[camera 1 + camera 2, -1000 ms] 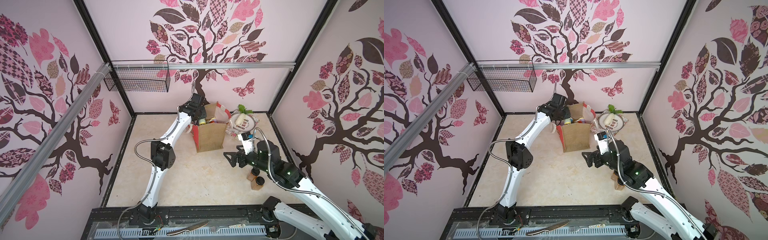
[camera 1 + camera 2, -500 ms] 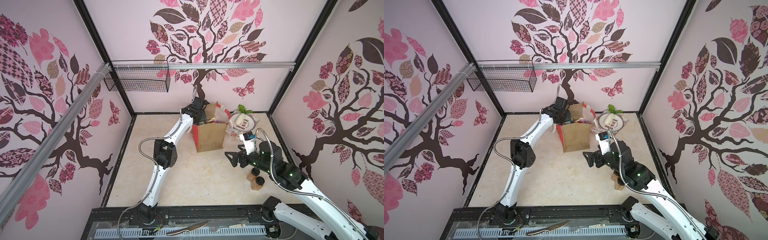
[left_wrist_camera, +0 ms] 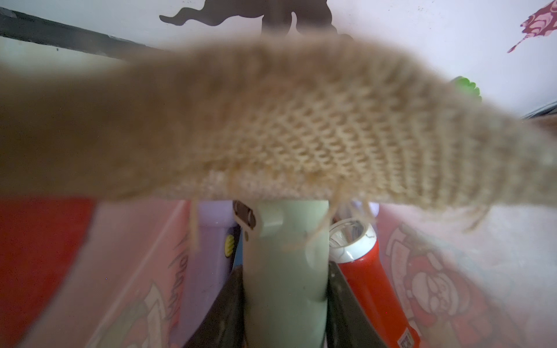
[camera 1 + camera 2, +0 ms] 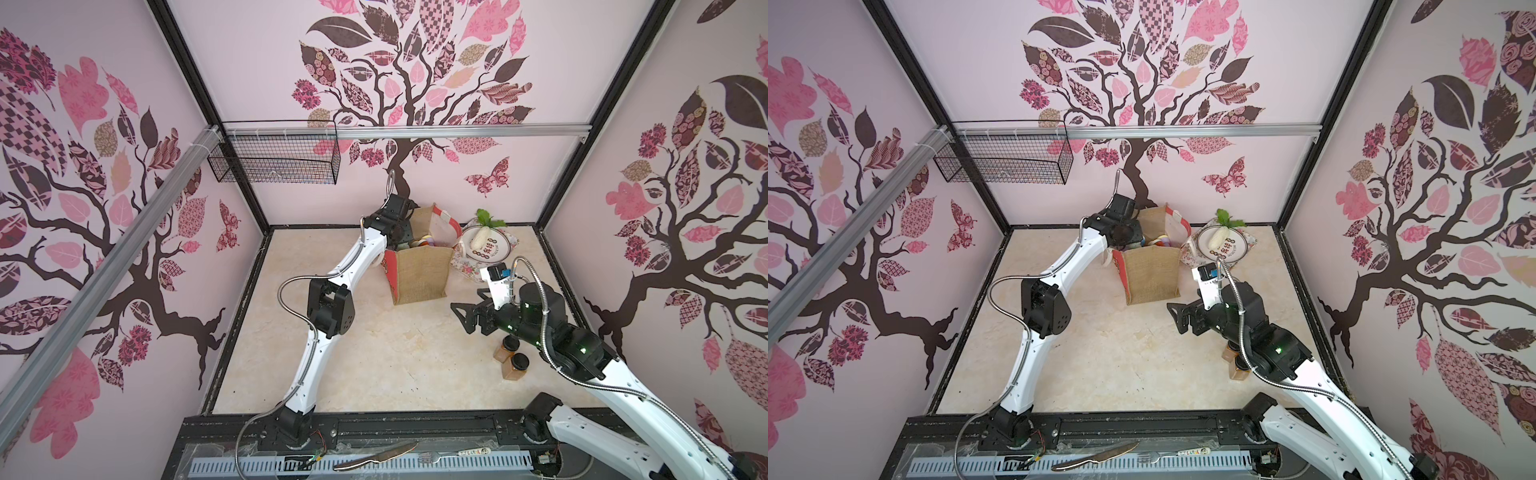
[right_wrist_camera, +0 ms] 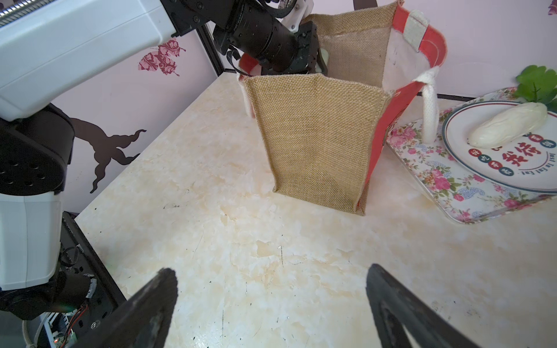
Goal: Put the flashlights into the tote bags
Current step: Place the flashlight in the canvas bag.
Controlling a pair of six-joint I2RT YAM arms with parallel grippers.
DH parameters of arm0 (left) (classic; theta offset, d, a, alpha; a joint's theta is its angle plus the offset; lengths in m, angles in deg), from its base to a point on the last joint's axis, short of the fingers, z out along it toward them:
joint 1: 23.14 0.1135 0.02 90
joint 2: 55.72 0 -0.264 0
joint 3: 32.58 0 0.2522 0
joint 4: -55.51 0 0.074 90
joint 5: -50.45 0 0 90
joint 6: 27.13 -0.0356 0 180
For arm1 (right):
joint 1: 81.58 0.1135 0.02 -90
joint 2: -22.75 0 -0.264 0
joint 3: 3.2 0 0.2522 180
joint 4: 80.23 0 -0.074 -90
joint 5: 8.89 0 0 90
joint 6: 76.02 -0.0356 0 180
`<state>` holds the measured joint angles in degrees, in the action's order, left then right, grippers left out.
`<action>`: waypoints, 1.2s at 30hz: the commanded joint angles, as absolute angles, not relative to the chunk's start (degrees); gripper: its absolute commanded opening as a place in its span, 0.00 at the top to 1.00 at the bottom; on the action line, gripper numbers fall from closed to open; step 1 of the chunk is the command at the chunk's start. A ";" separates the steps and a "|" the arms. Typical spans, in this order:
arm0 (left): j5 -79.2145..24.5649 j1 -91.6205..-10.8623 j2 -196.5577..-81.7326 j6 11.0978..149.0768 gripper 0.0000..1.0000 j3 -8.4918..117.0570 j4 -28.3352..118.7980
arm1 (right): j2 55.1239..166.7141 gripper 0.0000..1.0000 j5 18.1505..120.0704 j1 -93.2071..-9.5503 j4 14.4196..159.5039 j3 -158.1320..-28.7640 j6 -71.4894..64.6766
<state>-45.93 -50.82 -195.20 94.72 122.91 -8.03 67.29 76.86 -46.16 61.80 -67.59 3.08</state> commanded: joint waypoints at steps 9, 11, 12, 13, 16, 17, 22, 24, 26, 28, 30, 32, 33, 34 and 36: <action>-45.79 -51.42 -189.81 91.57 0.31 121.01 -6.60 | 67.14 0.00 76.80 -46.51 63.75 -69.05 4.08; -45.76 -51.49 -188.88 91.28 0.23 121.01 -6.55 | 67.07 0.00 76.89 -46.53 63.93 -69.07 4.06; -45.65 -51.59 -188.30 91.26 0.20 120.92 -6.47 | 67.14 0.00 76.96 -46.52 63.95 -69.12 4.08; -45.61 -51.62 -187.91 91.19 0.18 120.84 -6.33 | 67.14 0.00 77.04 -46.56 64.04 -69.08 4.11; -45.53 -51.88 -186.32 90.72 0.15 120.88 -5.93 | 67.13 0.00 77.24 -46.53 64.04 -69.22 4.11; -45.63 -51.97 -185.71 90.64 0.15 120.87 -5.91 | 67.14 0.00 77.24 -46.57 64.04 -69.36 4.05; -45.53 -52.19 -182.34 90.05 0.05 120.16 -5.90 | 66.71 0.00 77.73 -46.52 63.95 -69.35 4.05; -45.60 -52.27 -180.30 89.81 0.02 118.71 -5.38 | 66.54 0.00 78.09 -46.62 63.95 -69.15 3.99; -45.71 -52.34 -178.25 89.42 0.02 116.82 -4.82 | 66.35 0.00 78.33 -46.55 64.03 -69.16 3.88; -46.08 -52.66 -176.29 88.94 0.02 114.98 -4.65 | 66.26 0.00 78.64 -46.64 63.99 -69.16 3.80; -46.84 -53.11 -173.99 87.91 0.02 113.01 -4.51 | 66.08 0.00 78.71 -46.60 63.95 -69.25 3.70; -47.43 -53.55 -171.49 87.06 0.02 110.61 -4.54 | 65.79 0.00 79.00 -46.57 64.19 -69.17 3.59; -47.70 -53.79 -169.87 86.58 0.02 108.87 -4.28 | 65.48 0.00 79.30 -46.60 64.51 -69.04 3.44; -47.81 -53.88 -168.46 86.35 0.02 107.21 -4.06 | 65.14 0.00 79.50 -46.65 64.90 -68.86 3.48; -48.47 -54.33 -165.42 85.32 0.02 103.98 -3.75 | 64.41 0.00 80.05 -46.60 65.95 -68.44 3.11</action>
